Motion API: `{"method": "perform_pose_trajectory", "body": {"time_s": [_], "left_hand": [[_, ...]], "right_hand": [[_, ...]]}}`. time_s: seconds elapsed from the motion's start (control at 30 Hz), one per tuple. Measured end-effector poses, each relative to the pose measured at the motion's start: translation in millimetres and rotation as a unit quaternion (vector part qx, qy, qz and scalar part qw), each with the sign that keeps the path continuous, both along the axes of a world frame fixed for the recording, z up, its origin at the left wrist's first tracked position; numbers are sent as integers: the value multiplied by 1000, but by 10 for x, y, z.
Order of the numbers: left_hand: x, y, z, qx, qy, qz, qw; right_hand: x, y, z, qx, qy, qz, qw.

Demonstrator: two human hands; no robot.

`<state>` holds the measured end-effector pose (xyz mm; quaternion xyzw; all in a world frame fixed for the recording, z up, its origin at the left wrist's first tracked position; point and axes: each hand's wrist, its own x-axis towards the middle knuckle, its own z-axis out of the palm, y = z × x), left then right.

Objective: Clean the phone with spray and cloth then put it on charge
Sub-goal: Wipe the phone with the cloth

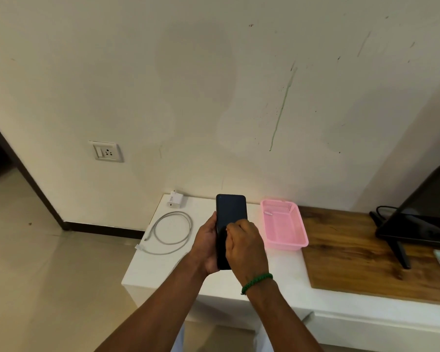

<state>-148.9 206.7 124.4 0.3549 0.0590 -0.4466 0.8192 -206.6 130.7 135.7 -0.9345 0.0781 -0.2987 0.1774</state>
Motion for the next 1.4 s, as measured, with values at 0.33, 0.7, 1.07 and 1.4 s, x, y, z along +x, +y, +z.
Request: {"method": "perform_pose_trajectory", "body": {"time_s": [0.33, 0.7, 1.07, 1.4], "left_hand": [[0, 21, 2, -19, -13, 10, 1000], [41, -35, -23, 42, -20, 4, 999], [39, -15, -29, 20, -29, 7, 999], [-12, -32, -39, -36, -24, 4, 999]], "right_hand": [[-140, 149, -146, -5, 5, 26, 1000], [36, -313, 50, 35, -20, -20, 999], [-117, -198, -85, 1, -18, -4, 1000], [-126, 235, -206, -2, 26, 0, 1000]]}}
